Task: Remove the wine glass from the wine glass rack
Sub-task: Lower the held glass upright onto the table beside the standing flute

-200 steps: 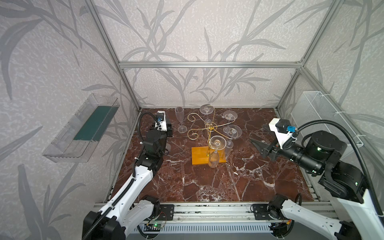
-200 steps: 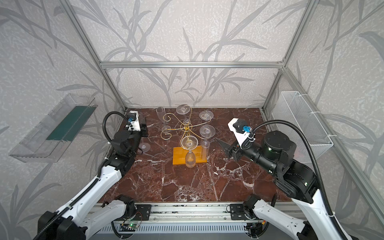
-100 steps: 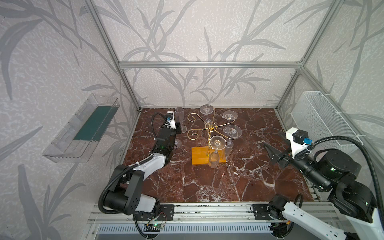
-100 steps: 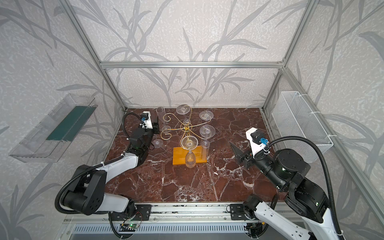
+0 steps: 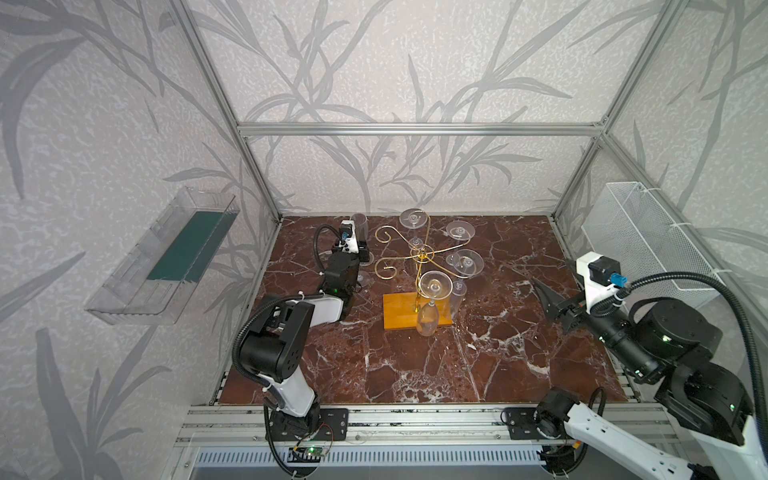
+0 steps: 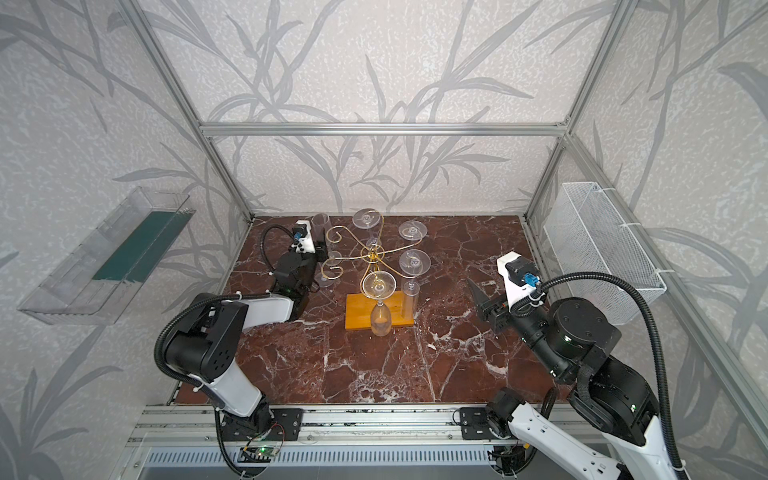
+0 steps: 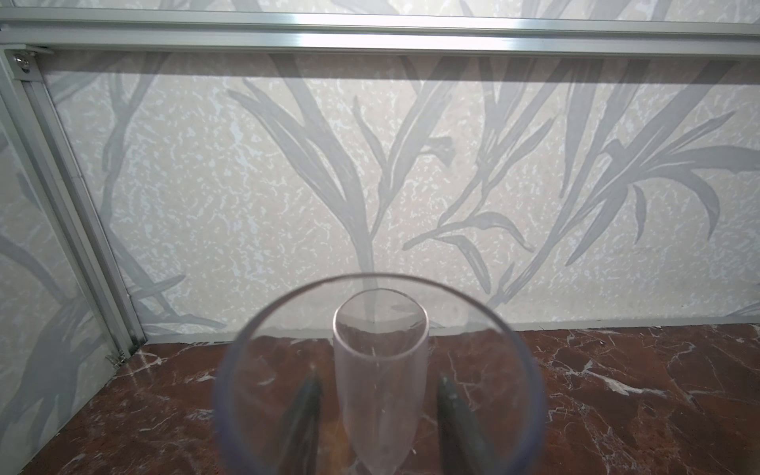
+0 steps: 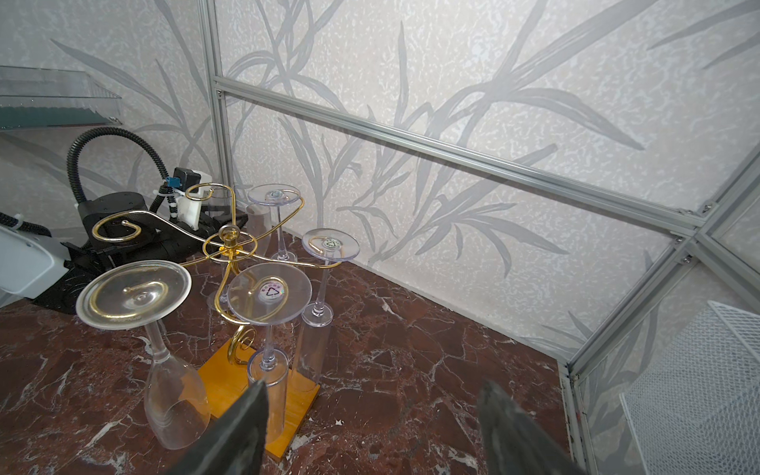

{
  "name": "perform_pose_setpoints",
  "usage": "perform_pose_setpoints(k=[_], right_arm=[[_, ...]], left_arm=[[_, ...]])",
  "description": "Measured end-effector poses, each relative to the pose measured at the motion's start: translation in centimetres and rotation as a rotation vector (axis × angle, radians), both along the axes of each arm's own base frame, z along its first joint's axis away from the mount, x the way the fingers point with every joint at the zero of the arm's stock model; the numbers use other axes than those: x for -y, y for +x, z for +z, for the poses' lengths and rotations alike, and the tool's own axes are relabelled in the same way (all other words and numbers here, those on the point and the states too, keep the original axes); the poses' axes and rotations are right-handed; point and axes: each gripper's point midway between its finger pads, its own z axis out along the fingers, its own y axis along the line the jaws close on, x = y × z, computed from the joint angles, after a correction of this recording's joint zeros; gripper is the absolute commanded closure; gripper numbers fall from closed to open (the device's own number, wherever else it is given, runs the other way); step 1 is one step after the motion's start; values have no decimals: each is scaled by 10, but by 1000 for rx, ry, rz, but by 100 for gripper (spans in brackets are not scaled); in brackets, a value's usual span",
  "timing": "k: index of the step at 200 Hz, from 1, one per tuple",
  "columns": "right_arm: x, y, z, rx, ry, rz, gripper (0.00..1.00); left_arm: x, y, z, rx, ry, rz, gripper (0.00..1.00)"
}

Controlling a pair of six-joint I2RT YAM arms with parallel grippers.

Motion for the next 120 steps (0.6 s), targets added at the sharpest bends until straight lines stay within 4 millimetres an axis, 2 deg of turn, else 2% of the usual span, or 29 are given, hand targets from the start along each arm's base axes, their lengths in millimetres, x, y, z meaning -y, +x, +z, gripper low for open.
perform_pose_setpoints(k=[55, 120], right_arm=[[-8, 11, -6, -24, -26, -3, 21], [-8, 11, -2, -12, -16, -6, 21]], left_arm=[[2, 9, -23, -24, 0, 0, 73], [5, 17, -24, -1, -8, 1, 70]])
